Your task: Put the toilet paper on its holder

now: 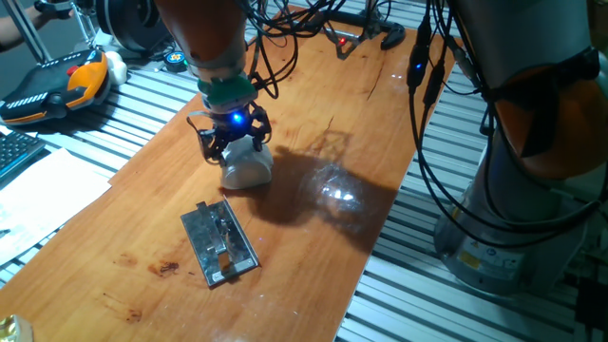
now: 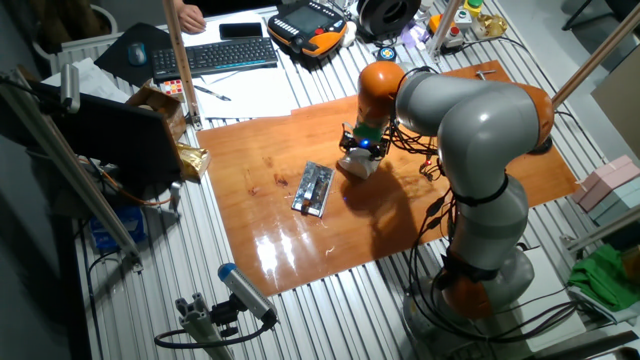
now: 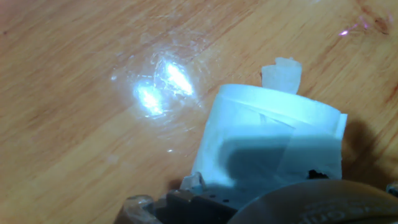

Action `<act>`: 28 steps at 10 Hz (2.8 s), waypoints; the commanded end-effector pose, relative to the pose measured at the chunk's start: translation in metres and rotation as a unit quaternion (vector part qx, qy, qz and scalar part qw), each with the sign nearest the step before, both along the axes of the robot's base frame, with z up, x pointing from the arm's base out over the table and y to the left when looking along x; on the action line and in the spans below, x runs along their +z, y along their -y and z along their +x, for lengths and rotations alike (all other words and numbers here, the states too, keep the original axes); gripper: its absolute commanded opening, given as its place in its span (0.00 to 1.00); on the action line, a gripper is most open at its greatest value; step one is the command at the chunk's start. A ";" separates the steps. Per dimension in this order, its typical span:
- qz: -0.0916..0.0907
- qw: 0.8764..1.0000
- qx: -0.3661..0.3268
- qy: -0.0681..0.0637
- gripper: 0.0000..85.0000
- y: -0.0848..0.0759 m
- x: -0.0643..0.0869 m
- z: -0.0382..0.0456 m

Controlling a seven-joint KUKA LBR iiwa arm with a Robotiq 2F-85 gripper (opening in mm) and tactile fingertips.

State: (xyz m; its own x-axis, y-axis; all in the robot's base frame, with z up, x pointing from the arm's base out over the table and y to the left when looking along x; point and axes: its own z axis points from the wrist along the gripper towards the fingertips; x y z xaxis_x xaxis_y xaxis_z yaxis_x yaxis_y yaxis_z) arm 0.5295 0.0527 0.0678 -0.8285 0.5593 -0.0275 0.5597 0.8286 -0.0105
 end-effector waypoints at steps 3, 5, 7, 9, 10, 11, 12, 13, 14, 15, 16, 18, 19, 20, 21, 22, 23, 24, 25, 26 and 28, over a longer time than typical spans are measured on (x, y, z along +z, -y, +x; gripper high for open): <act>0.004 1.000 0.013 -0.006 0.71 0.000 0.000 -0.0001; 0.006 1.000 0.018 -0.012 0.69 -0.003 0.005 0.0017; 0.008 1.000 0.022 -0.020 0.68 -0.003 0.012 0.0040; 0.014 0.999 0.024 -0.028 0.65 -0.004 0.019 0.0077; 0.015 0.999 0.026 -0.028 0.62 -0.003 0.020 0.0080; 0.015 0.999 0.028 -0.028 0.62 -0.003 0.019 0.0083; 0.016 0.999 0.029 -0.030 0.60 -0.004 0.020 0.0086; 0.020 0.999 0.023 -0.028 0.62 -0.004 0.019 0.0085; 0.018 0.999 0.020 -0.025 0.71 -0.005 0.016 0.0087; 0.013 1.000 0.013 -0.024 0.89 -0.006 0.016 0.0098; 0.014 1.000 0.003 -0.023 1.00 -0.007 0.017 0.0105; 0.013 1.000 0.000 -0.026 1.00 -0.007 0.017 0.0105; 0.009 1.000 -0.007 -0.027 1.00 -0.007 0.016 0.0101; 0.005 1.000 -0.013 -0.025 1.00 -0.007 0.013 0.0089; 0.003 0.999 -0.019 -0.027 1.00 -0.008 0.010 0.0079; 0.000 0.999 -0.019 -0.025 1.00 -0.007 0.006 0.0068; 0.000 1.000 -0.017 -0.023 1.00 -0.005 0.002 0.0064; -0.003 1.000 -0.016 -0.021 1.00 -0.003 -0.001 0.0066; -0.002 1.000 -0.015 -0.019 1.00 -0.003 -0.002 0.0065; -0.001 1.000 -0.014 -0.016 1.00 -0.003 -0.004 0.0062; -0.006 1.000 -0.008 -0.009 1.00 -0.003 -0.008 0.0060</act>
